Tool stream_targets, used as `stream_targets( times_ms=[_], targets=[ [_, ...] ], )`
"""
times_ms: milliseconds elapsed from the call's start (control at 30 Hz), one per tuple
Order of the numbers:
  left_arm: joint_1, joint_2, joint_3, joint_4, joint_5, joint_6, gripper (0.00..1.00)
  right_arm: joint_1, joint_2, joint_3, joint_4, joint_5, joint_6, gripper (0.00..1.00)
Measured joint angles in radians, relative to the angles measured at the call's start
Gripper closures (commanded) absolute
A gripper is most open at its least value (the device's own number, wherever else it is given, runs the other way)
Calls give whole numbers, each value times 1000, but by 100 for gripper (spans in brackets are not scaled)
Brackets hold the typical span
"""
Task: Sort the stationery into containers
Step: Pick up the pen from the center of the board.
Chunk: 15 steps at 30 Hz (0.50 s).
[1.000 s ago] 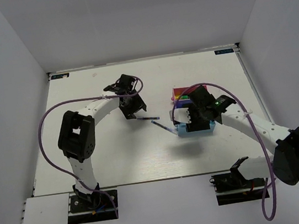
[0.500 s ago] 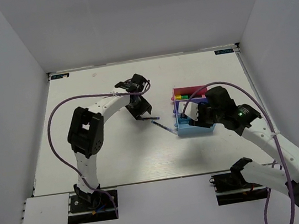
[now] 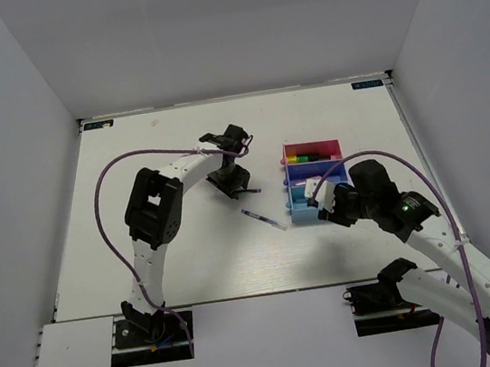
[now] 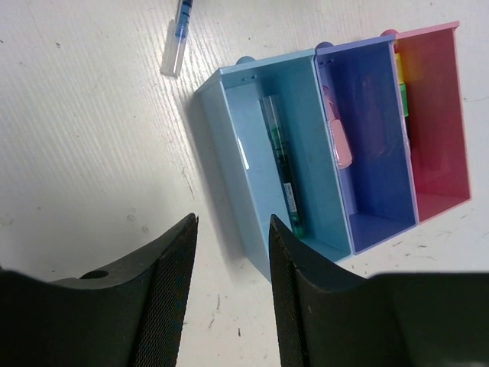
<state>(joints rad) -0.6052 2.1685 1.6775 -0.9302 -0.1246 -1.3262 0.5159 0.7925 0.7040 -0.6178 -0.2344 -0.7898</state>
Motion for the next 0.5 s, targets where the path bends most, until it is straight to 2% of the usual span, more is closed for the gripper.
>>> stream_targets(
  times_ms=[100, 267, 367, 433, 467, 500],
  targets=[
    [0, 8, 13, -13, -17, -18, 52, -7, -16, -24, 14, -16, 12, 54],
    [-1, 17, 27, -35, -24, -37, 52, -17, -25, -48, 20, -37, 24, 54],
    [-1, 19, 30, -45, -29, -47, 67, -19, -28, -48, 23, -54, 28, 53],
    [-1, 24, 37, -62, -32, -48, 72, -19, -28, -48, 23, -65, 31, 51],
    [-1, 29, 43, -72, -32, -47, 78, -19, -28, -48, 23, -71, 32, 46],
    [-1, 32, 49, -78, -31, -47, 79, -19, -28, -48, 23, -79, 35, 43]
  ],
)
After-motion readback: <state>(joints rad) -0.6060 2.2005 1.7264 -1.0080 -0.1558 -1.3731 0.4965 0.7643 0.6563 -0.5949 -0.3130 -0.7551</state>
